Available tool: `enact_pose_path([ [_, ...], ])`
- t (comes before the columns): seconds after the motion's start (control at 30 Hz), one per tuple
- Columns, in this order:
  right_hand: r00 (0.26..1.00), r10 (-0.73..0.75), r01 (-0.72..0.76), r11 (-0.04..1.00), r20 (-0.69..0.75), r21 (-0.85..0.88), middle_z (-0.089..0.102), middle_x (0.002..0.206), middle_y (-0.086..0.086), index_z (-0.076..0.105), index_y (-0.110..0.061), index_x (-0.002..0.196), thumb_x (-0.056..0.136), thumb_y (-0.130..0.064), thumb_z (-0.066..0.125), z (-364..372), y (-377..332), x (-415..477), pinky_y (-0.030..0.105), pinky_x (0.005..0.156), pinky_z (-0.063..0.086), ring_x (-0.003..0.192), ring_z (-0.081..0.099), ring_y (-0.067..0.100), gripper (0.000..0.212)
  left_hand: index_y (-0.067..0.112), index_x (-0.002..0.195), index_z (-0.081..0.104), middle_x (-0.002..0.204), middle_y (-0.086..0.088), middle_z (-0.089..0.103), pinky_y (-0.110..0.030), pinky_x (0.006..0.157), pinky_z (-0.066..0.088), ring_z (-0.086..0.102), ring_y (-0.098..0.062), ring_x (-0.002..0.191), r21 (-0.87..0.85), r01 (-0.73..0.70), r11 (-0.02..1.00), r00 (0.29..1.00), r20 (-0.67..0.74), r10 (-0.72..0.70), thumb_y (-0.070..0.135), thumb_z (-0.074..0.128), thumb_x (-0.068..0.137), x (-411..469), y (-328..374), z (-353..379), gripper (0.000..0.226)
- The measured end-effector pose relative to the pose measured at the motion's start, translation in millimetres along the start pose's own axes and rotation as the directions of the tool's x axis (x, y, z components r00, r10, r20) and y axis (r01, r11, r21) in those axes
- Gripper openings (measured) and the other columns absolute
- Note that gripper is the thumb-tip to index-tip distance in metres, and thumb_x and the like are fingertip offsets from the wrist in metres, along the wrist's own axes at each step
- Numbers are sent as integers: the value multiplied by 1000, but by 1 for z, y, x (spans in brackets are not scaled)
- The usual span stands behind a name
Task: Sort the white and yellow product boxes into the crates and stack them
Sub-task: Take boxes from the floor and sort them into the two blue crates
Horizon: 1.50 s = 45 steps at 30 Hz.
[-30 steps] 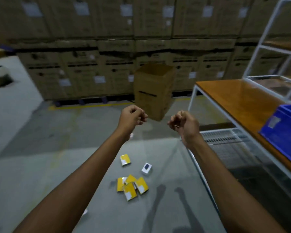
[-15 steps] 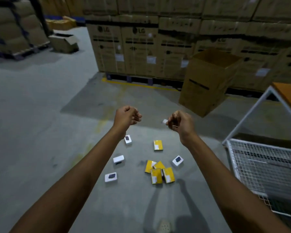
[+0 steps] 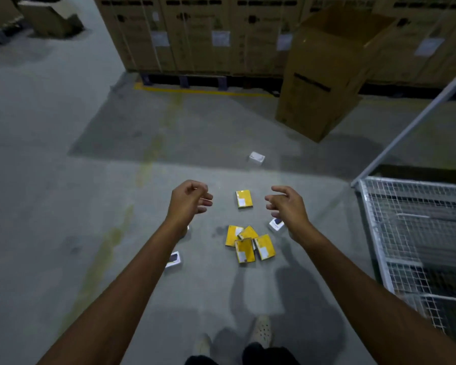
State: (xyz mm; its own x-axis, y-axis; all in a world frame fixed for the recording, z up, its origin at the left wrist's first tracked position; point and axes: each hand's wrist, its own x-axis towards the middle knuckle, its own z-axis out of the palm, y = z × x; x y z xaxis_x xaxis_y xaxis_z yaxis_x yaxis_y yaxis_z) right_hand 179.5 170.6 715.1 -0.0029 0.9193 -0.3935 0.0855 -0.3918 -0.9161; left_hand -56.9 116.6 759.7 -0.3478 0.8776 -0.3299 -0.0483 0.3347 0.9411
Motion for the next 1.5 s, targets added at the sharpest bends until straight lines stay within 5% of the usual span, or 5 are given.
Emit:
enact_pose_path([
  [0.33,995,54,-46,995,-82,89,71,101,15,60,-16,113,91,-4,59,10,130,90,32,67,48,76,61,23,25,18,91,60,85,-11,68,-28,64,47,62,-21,70,65,92,994,988,120,-99,3,52,93,95,-169,33,16],
  [0.77,995,96,-95,988,0,122,65,105,9,54,-20,121,101,-18,46,29,477,285,27,64,46,81,61,19,22,14,88,59,88,-11,65,-23,57,48,60,-17,70,64,110,992,992,48,-113,7,51,96,267,-524,101,13],
  [1.17,993,-42,79,936,114,-343,68,112,7,60,-17,118,75,-19,69,46,694,405,29,74,46,95,63,19,44,15,110,56,105,-20,63,-44,75,55,62,-30,89,223,221,949,975,-61,-213,33,59,76,385,-772,160,38],
  [1.3,984,8,100,804,178,-586,58,139,3,47,-18,143,76,-23,69,62,703,402,29,85,43,120,58,26,71,-1,105,62,95,-18,63,-33,63,45,62,-28,83,163,325,931,944,8,-331,26,72,68,371,-778,178,46],
  [1.5,992,-22,67,922,123,-381,68,126,-1,58,-19,131,59,-35,62,65,710,410,44,91,54,105,68,20,74,7,85,68,89,-12,72,-31,66,55,67,-27,77,-48,250,967,968,-2,-251,13,76,79,374,-762,188,12],
])
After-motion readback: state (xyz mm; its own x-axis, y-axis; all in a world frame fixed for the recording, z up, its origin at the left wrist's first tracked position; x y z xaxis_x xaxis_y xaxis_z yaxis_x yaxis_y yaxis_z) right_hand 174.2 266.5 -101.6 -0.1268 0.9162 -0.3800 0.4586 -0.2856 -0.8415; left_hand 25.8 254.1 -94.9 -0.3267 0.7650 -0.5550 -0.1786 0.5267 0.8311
